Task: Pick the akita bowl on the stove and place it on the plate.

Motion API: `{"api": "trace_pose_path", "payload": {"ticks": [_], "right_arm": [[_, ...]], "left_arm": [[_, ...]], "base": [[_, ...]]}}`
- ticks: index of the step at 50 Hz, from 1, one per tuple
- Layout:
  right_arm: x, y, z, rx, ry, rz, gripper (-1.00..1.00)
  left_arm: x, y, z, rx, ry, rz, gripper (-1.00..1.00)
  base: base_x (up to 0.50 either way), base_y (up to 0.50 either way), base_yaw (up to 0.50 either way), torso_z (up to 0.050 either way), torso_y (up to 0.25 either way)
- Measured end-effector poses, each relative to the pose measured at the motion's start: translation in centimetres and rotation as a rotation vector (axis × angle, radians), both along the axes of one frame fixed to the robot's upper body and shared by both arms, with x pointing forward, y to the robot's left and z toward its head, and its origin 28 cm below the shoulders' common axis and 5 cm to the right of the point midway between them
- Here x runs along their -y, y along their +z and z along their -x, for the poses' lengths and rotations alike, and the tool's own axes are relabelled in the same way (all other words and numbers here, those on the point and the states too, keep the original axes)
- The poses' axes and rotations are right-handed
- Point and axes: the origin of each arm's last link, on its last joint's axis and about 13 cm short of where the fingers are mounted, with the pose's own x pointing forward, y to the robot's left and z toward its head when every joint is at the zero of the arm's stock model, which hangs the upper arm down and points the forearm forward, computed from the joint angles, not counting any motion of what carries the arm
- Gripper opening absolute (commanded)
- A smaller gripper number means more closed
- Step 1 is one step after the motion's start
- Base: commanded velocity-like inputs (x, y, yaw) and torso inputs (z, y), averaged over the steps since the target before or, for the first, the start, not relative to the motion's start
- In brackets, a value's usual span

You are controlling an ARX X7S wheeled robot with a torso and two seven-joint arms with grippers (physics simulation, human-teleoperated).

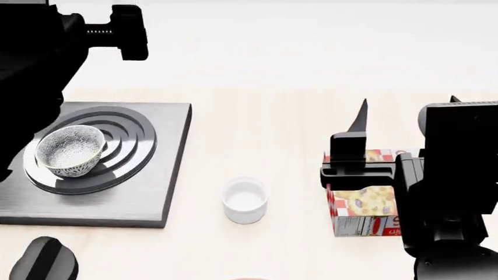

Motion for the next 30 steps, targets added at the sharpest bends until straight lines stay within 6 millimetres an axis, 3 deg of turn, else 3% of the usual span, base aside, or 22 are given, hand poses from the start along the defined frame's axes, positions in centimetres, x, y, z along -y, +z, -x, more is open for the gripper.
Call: {"api": "trace_pose_path", "payload": {"ticks": [21, 30], "right_arm": [[-0.1, 0.0, 0.1, -0.001, 0.003, -0.003, 1.00], [-0.1, 0.0, 0.0, -0.002, 0.005, -0.004, 1.00]], "left_arm": [[-1.3, -0.6, 0.1, 0.071, -0.059, -0.042, 1.00], [-1.4, -0.4, 0.1, 0.105, -0.067, -0.056, 1.00]], "base": [[0.00, 0.00, 0.00, 0.000, 0.000], [0.00, 0.00, 0.00, 0.000, -0.183]]}}
